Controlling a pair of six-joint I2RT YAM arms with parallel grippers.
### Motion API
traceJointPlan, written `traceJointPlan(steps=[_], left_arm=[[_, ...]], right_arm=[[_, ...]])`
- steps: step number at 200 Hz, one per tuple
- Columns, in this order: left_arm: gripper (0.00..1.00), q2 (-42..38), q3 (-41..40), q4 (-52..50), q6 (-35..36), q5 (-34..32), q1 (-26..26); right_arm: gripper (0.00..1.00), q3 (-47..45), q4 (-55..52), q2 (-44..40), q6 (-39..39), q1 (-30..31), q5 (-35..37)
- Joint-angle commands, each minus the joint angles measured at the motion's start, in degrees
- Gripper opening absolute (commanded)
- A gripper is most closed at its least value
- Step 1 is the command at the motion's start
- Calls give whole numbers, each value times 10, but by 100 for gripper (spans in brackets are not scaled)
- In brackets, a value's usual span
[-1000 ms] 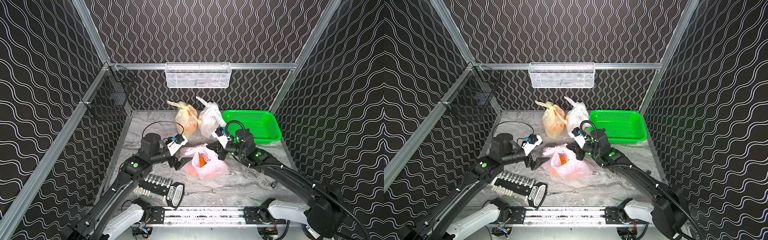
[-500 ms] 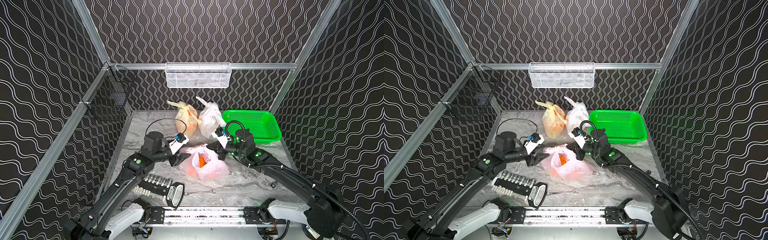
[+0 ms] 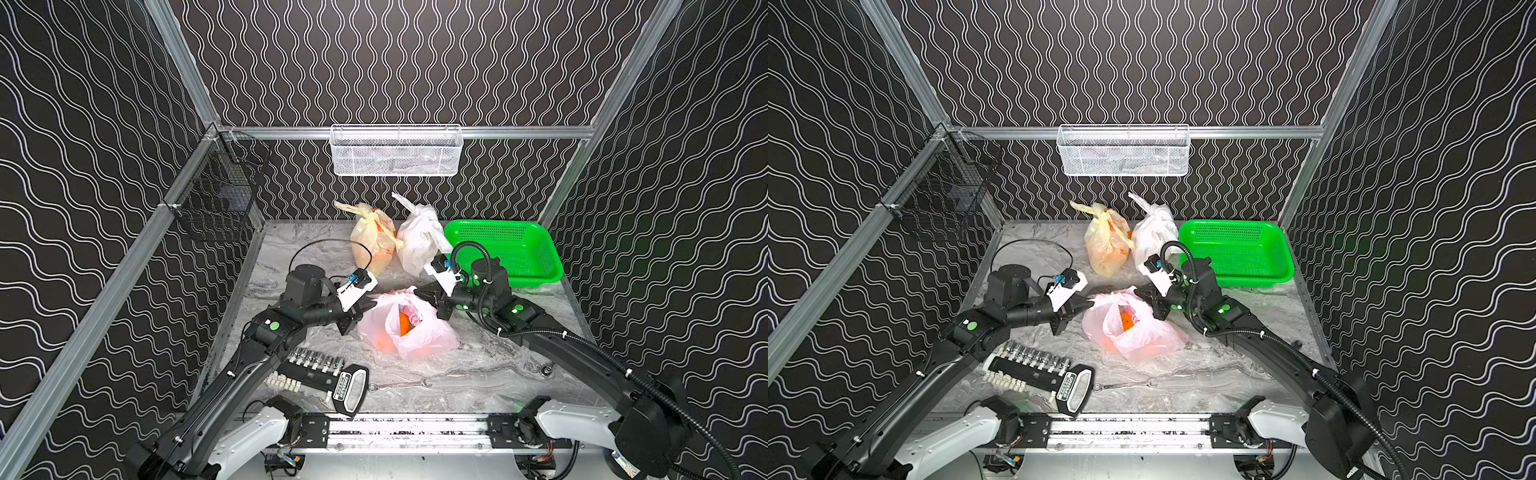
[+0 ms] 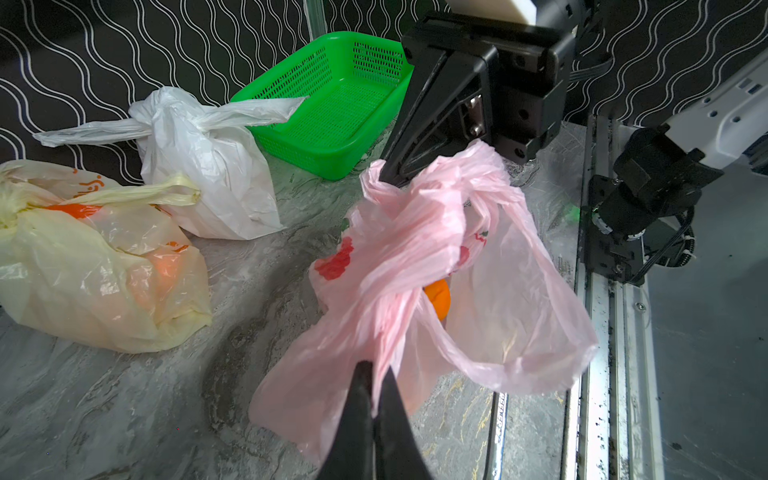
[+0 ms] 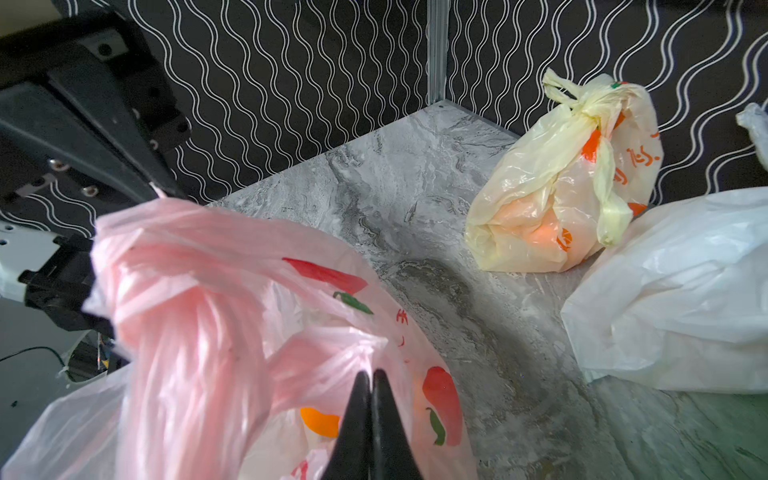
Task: Place the oranges into plastic bags & tie knots
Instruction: Tie the plastic bag at the center of the board.
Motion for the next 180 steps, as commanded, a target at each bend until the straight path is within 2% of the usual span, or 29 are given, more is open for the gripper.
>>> traceJointPlan(steps=[1,21,55,104,119,131,155,180], left_arm=[[0,-6,6,-15,21,12,2],[0,-18,-2,-13,13,9,2],[0,-33,-15,-7,-16,-43,2],[0,-45,-35,32,-122,-86,2],[0,-55,-45,36,-167,-129,2],[0,-56,-46,26,-209,-192,3],[0,-25,-26,-32,-283,-292,5],[0,-6,-40,-42,-336,-330,28]], right_arm=[[0,-13,38,-17,30,1,56],[0,-23,52,-32,55,0,113],[0,-12,26,-34,99,0,235],[0,0,-30,-20,184,-3,383],[0,0,-50,-17,204,-10,419],[0,-1,-63,-18,222,-20,439],[0,-9,-80,-19,247,-49,455],[0,-9,-113,-5,253,-78,468]])
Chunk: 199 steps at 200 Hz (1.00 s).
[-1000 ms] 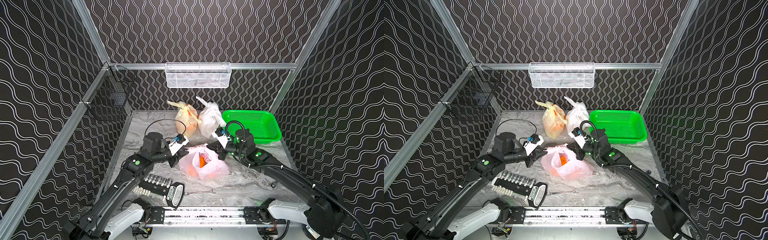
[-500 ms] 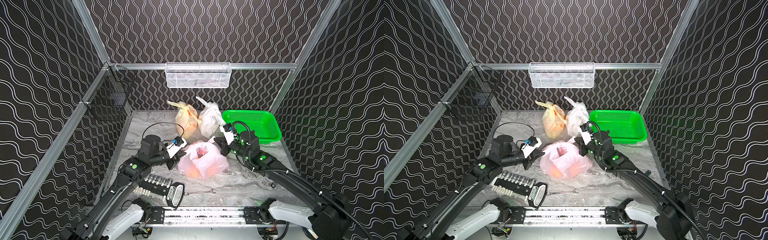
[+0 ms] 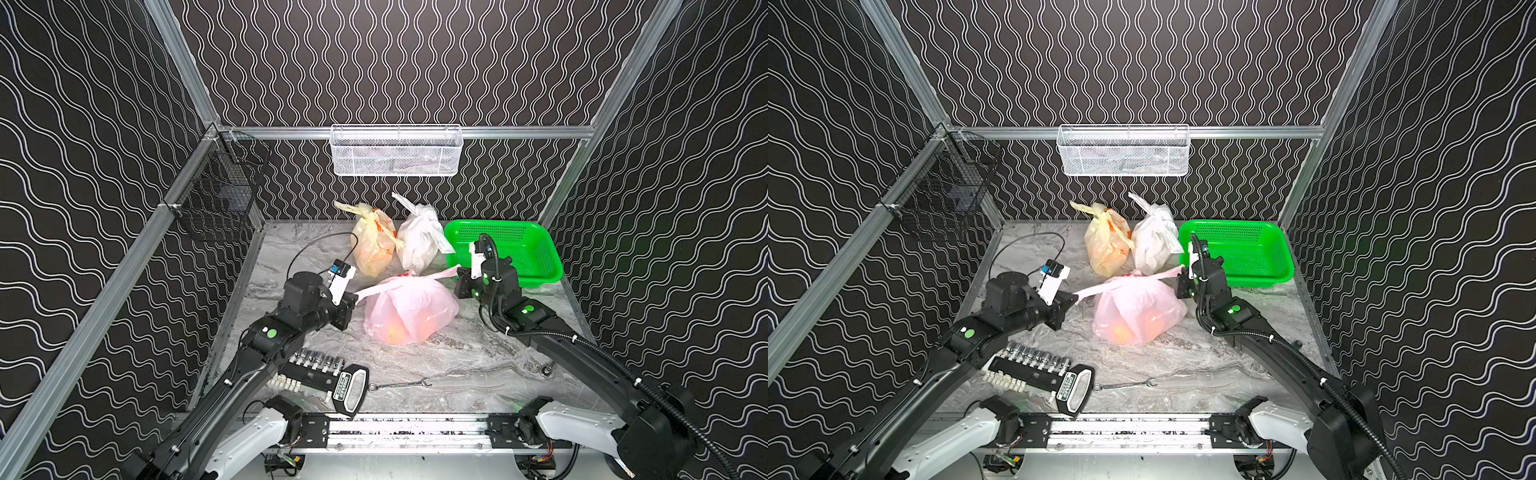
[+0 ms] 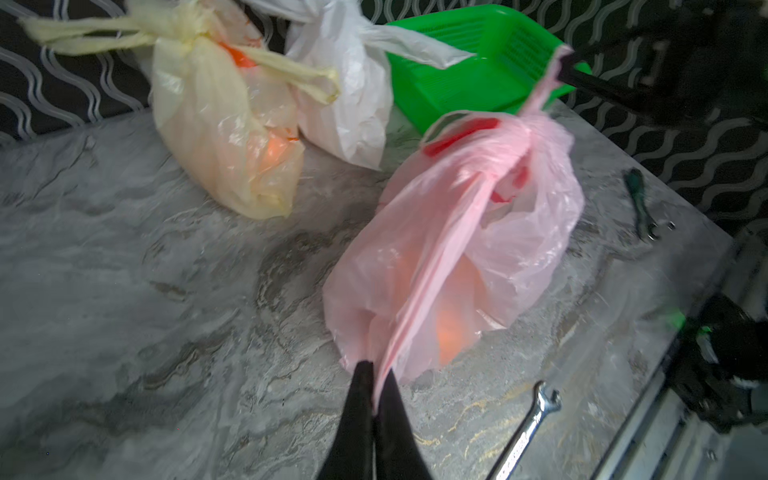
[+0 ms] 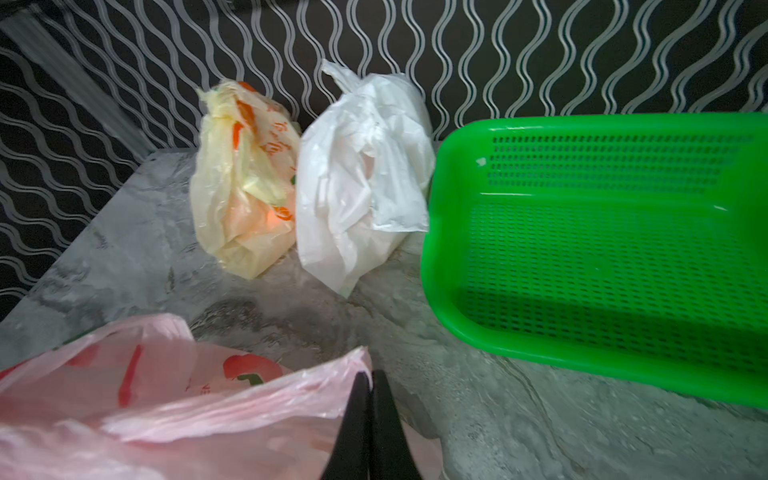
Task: Place the oranges into plastic bags & tie knots
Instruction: Tie the plastic bag at the center of the board.
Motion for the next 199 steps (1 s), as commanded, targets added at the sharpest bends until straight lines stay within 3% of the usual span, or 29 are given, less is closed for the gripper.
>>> traceJointPlan(steps=[1,52,90,98,103,109,125,146,164,199], left_arm=[[0,8,-12,-33,-93,-99,22],[0,52,-48,-61,-139,-67,130],[0,47,-51,27,-105,114,154],[22,51,-37,27,-97,131,154],[44,53,-27,27,-89,141,154],[61,55,-15,24,-78,148,155],[97,62,22,3,-65,125,157],[99,78,64,-10,-53,117,162],[99,101,94,-5,-61,145,164],[99,142,129,28,-99,174,166]], right_arm=[[0,0,-46,12,30,-23,66],[0,-27,-79,26,47,-105,47],[2,-29,-53,-3,-19,-109,-48],[27,-29,-44,-18,-36,-109,-67],[44,-29,-39,-32,-46,-109,-77],[63,-29,-34,-48,-59,-109,-84],[87,-27,-21,-99,-93,-109,-91],[95,-18,5,-141,-158,-108,-185],[99,24,-34,-116,-179,-104,-276],[100,103,-78,-39,-200,-27,-303]])
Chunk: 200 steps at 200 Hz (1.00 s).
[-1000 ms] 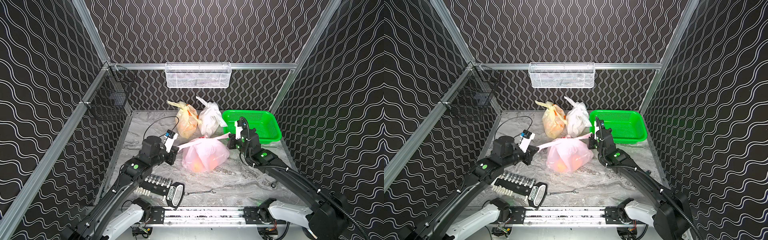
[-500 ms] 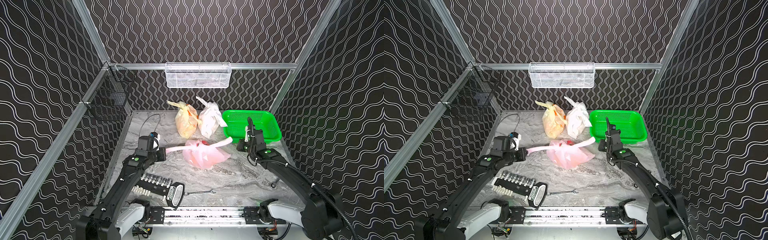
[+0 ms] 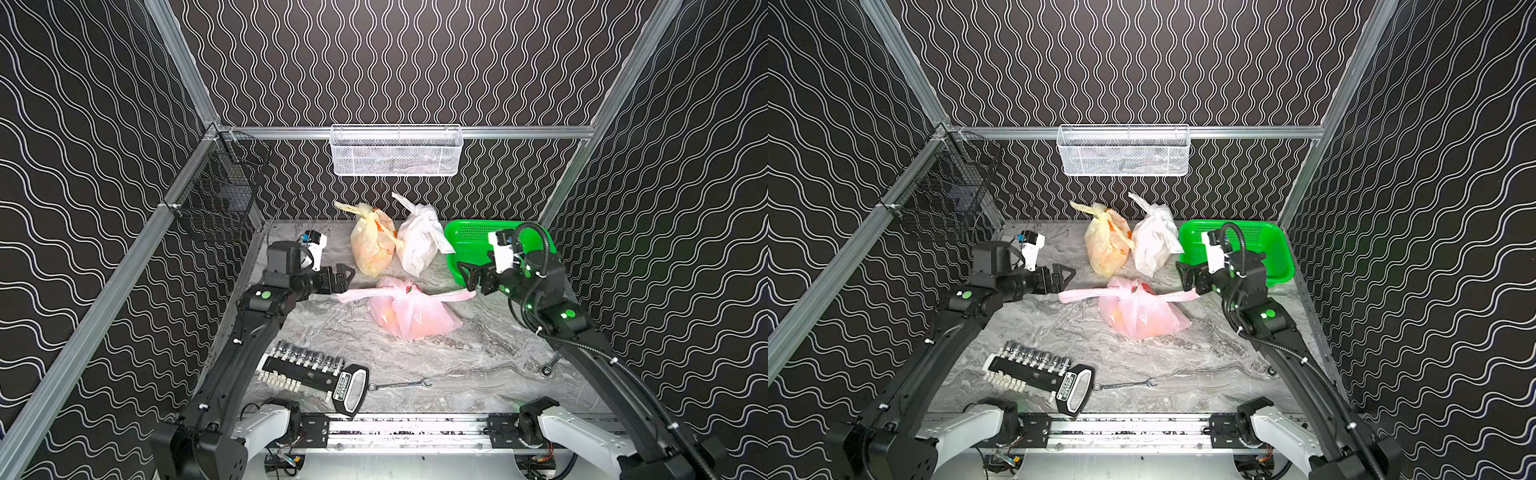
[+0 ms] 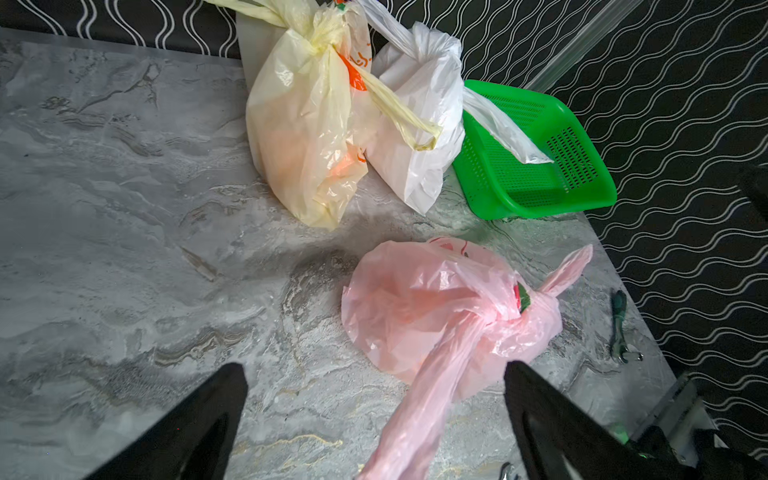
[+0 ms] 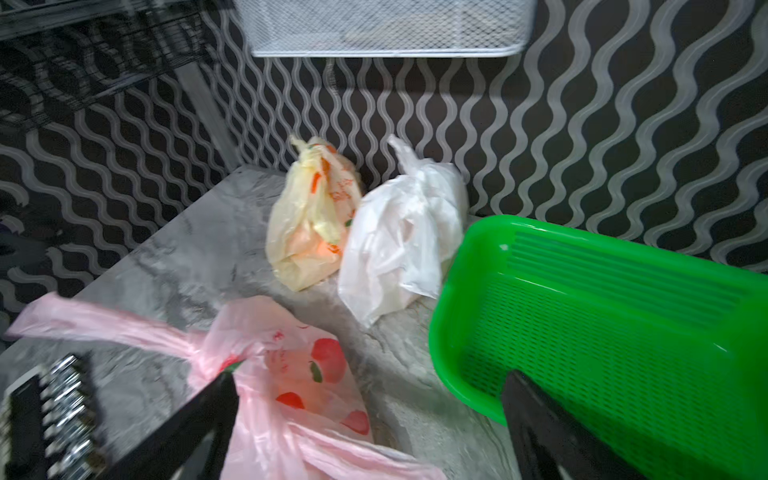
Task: Place the oranges into plastic bags & tie knots
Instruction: Tie the plastic bag at the center of the board, then adjust the plastic bag at the center of the board.
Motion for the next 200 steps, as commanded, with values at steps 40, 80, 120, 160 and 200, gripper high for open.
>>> traceJointPlan(steps=[40,80,120,160,200], left_arm=[[99,19,-17,102,-72,40,13],[99,-18,-87,168,-108,72,22],[99,-33,-121,169,-117,70,23],[99,-33,-120,145,-101,58,23],[99,-30,-117,137,-97,53,22]], right_arm=[[100,96,-82,139,-92,110,-117],[100,116,-104,206,-109,115,-177],[99,114,-93,244,-119,118,-184],[99,132,-109,286,-131,118,-174],[92,147,-145,315,-144,121,-147]])
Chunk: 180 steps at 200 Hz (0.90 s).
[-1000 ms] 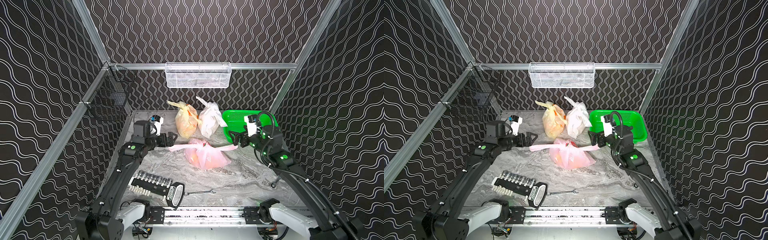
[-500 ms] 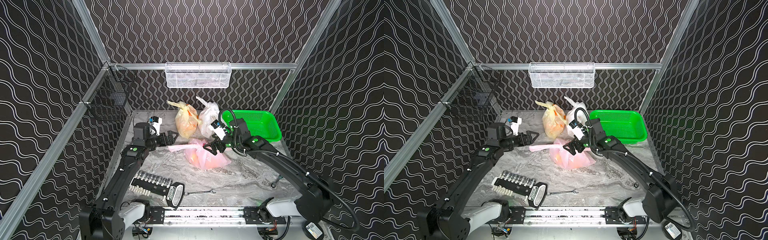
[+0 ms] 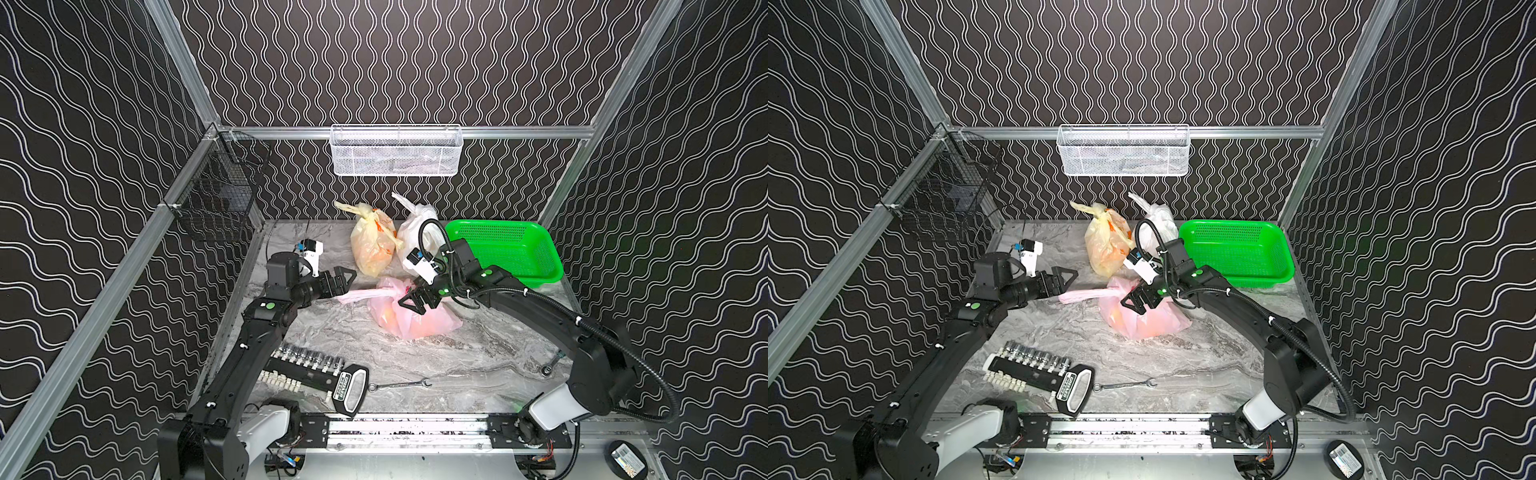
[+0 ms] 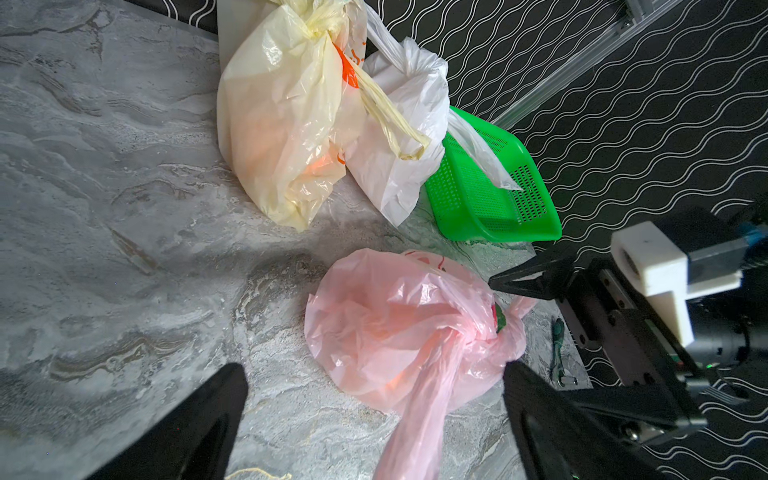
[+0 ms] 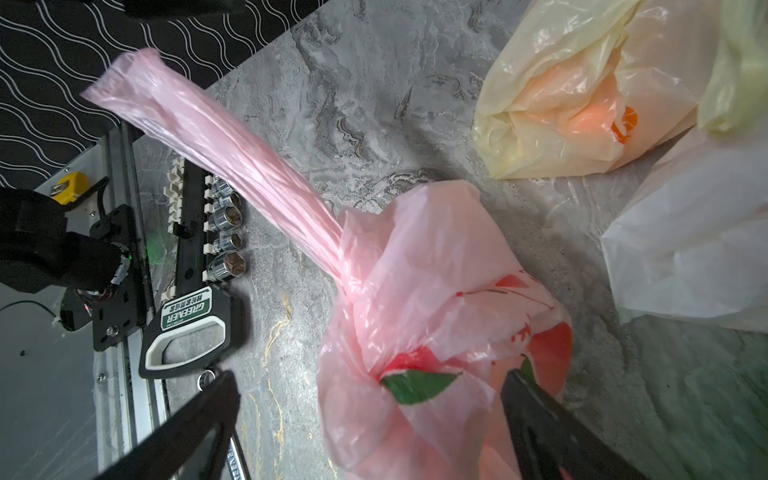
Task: Place the oranges into plastic bags & tie knots
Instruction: Adjust the plastic bag at the center of the board.
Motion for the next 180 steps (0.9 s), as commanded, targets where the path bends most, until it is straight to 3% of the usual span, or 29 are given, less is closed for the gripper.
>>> traceJointPlan(steps=[1,23,62,93,145,160,180], left_arm=[[99,-1,3,0,9,-4,1],[99,-3,-3,2,6,-4,1],[99,-6,-14,14,-1,7,0],[99,-10,-20,15,0,14,0],[99,-19,-21,-7,17,4,0],[99,-21,-20,-13,21,0,-1],[99,-23,-20,-16,24,-1,-1]], right_arm=[[92,9,-32,10,-18,2,17],[85,12,-40,4,-18,2,14],[92,-8,-21,-28,-11,2,-27],[89,6,-46,-4,-15,4,-32],[73,13,-42,31,14,9,64],[79,11,-40,33,23,11,74],[98,-2,-20,24,28,12,70]])
